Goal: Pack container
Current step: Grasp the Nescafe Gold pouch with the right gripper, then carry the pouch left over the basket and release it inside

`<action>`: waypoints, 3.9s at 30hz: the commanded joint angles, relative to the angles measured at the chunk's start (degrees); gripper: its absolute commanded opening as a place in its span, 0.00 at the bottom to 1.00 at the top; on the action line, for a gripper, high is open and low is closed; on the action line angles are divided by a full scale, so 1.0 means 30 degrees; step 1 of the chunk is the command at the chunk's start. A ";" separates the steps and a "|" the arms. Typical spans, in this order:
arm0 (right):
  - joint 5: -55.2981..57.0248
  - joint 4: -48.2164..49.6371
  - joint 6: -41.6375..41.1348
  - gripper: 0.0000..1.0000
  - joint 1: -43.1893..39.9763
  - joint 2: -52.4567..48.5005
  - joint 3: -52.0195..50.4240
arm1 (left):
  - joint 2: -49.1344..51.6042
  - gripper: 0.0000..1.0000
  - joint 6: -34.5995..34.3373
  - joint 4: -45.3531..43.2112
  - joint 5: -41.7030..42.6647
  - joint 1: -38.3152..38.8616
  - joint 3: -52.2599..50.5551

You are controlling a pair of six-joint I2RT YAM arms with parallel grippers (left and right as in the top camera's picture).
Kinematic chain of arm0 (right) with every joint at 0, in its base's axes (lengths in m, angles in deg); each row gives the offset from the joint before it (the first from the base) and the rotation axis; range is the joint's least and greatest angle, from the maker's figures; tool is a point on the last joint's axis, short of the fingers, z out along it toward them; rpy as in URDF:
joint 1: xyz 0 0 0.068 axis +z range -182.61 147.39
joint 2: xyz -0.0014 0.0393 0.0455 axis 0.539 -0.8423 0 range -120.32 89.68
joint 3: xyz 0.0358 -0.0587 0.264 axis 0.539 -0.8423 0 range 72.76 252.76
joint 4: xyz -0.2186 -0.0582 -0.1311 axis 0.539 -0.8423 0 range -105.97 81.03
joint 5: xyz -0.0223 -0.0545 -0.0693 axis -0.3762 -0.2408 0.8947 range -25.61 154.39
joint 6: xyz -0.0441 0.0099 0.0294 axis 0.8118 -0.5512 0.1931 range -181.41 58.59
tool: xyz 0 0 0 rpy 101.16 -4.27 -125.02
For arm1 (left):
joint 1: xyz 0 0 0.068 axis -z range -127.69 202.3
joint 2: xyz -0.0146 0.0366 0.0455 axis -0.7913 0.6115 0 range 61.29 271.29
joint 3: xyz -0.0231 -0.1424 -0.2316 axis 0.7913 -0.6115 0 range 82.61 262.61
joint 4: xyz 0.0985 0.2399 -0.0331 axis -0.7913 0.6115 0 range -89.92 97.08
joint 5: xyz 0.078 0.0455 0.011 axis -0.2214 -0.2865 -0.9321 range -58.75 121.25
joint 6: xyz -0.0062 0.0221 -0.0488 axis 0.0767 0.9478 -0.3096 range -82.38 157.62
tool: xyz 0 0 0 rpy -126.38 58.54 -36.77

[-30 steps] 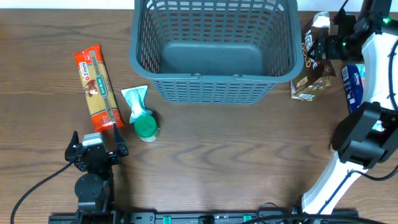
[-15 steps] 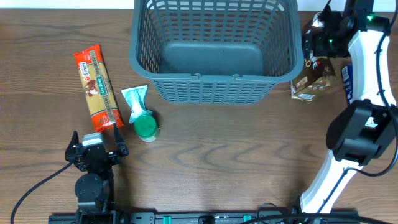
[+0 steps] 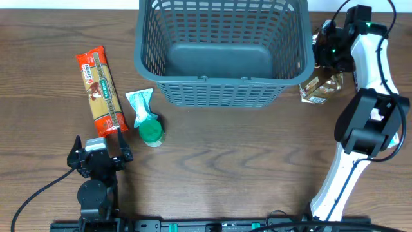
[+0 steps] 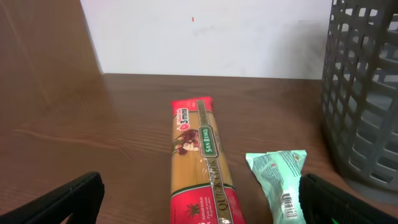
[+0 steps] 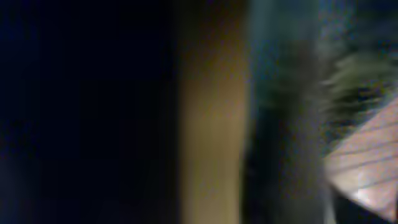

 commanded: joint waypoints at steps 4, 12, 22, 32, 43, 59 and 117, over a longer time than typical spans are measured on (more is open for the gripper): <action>-0.0328 -0.0510 -0.0699 0.01 -0.0109 -0.2382 -0.0350 | -0.0131 0.98 0.0175 0.0270 -0.0102 -0.0109 -0.0561; -0.0335 -0.0809 -0.0721 0.01 -0.0102 -0.2237 -0.0342 | -0.0131 0.98 0.0182 0.0270 -0.0102 -0.0109 -0.0561; -0.0313 -0.0408 -0.1056 0.02 -0.0109 0.0328 -0.0168 | -0.0131 0.98 0.0175 0.0270 -0.0095 -0.0109 -0.0561; 0.1166 0.0153 -0.1341 0.02 -0.0102 0.6965 -0.0160 | -0.0131 0.98 0.0175 0.0270 -0.0095 -0.0109 -0.0561; 0.1158 0.0444 -0.0765 0.02 0.0131 1.5169 -0.0160 | -0.0131 0.98 0.0175 0.0270 -0.0095 -0.0109 -0.0561; -0.6579 0.0685 0.7752 0.01 0.5705 1.7653 -0.0168 | -0.0131 0.98 0.0175 0.0270 -0.0095 -0.0109 -0.0561; -0.3956 0.1770 1.1526 0.99 0.9092 0.6324 -0.0168 | -0.0131 0.99 0.0175 0.0270 -0.0102 -0.0109 -0.0561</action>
